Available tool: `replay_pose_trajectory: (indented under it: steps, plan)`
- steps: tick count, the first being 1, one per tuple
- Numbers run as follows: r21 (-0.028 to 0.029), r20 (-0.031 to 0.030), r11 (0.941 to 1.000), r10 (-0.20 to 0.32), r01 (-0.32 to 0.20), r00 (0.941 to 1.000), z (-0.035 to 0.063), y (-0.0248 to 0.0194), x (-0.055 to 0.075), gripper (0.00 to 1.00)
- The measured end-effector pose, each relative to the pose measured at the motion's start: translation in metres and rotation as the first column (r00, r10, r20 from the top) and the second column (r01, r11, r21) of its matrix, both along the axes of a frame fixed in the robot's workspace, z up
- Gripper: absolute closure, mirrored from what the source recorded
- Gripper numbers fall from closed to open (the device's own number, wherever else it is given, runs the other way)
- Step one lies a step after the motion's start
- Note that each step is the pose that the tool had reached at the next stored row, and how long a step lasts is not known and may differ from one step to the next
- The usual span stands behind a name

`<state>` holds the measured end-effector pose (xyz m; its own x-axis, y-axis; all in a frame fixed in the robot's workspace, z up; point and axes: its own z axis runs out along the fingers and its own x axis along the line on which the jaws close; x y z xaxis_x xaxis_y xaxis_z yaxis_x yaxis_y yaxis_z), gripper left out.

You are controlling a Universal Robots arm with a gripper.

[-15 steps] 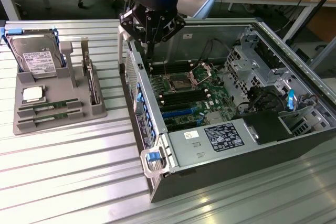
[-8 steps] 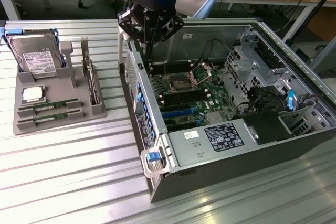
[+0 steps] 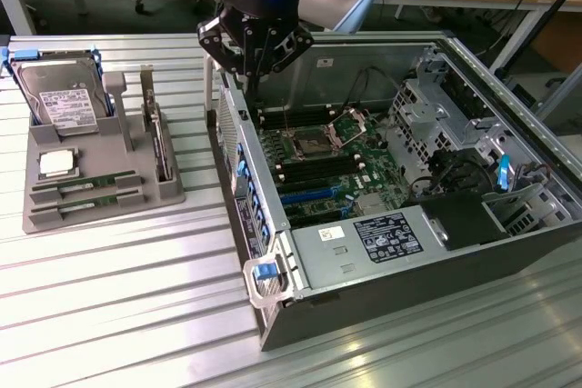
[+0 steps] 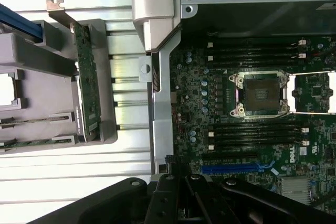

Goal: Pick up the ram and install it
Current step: 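Reach for the ram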

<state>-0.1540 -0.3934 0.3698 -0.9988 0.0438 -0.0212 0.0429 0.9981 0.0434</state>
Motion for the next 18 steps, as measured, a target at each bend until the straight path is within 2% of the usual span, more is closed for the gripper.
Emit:
replay_pose_trajectory:
  steps: [18]
  plan:
    - [0.0000,0.0001,1.0000,0.000,0.000,1.0000,0.0000,0.0000,-0.014,0.89]
